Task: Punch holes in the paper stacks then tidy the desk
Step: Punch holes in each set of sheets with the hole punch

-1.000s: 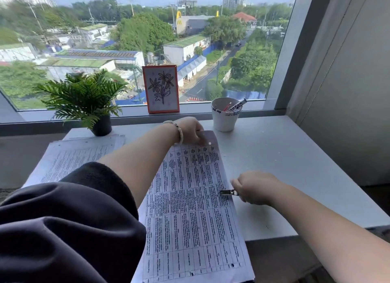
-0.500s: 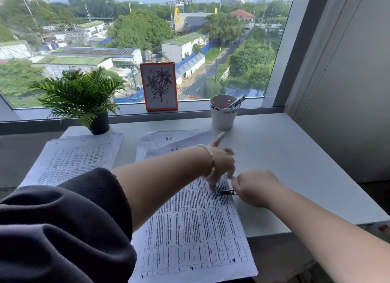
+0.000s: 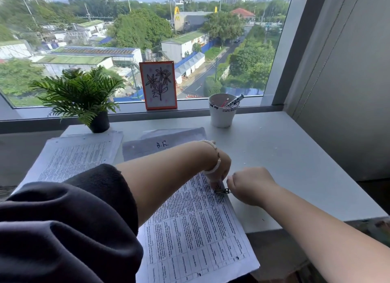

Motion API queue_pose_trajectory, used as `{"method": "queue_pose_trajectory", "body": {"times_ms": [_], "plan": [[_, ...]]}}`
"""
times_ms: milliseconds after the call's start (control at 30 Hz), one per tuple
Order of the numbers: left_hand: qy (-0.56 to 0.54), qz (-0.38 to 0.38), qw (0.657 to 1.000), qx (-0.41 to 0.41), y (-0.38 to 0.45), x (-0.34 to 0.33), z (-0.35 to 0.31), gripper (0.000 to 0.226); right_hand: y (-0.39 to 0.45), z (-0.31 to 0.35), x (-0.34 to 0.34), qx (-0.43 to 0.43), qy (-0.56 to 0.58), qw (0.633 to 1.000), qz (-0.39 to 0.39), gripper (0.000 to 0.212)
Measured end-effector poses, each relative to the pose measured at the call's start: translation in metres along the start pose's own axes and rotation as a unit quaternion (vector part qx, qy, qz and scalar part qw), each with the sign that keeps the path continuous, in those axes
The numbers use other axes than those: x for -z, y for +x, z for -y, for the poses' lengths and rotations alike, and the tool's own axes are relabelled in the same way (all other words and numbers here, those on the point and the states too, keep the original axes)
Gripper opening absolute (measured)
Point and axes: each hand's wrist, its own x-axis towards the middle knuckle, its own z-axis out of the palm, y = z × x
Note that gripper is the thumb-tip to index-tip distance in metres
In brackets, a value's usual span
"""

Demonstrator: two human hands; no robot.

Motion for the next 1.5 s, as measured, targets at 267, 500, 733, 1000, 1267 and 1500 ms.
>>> {"method": "queue_pose_trajectory", "body": {"times_ms": [267,500,733,1000,1267,1500], "plan": [[-0.01,-0.021,1.0,0.017,0.013,-0.007,0.003,0.027,0.0,-0.002,0.009,-0.026,0.019,0.999,0.032,0.041],[-0.022,0.002,0.996,0.087,0.059,-0.045,0.022,0.063,0.003,-0.004,0.022,-0.057,0.038,0.991,0.117,0.031],[-0.042,-0.022,0.997,0.062,-0.005,-0.009,0.026,0.027,-0.014,-0.011,0.015,-0.062,0.08,0.982,0.157,0.036],[-0.054,-0.063,0.993,0.085,-0.019,-0.002,0.037,0.026,-0.028,-0.014,0.008,-0.043,0.092,0.98,0.171,0.033],[-0.041,-0.078,0.992,0.088,-0.024,0.003,0.053,0.027,-0.034,-0.02,0.005,-0.033,0.067,0.987,0.139,0.04],[-0.054,-0.074,0.992,0.081,-0.033,0.01,0.038,0.033,-0.039,-0.024,0.001,-0.029,0.028,0.995,0.095,0.043]]}}
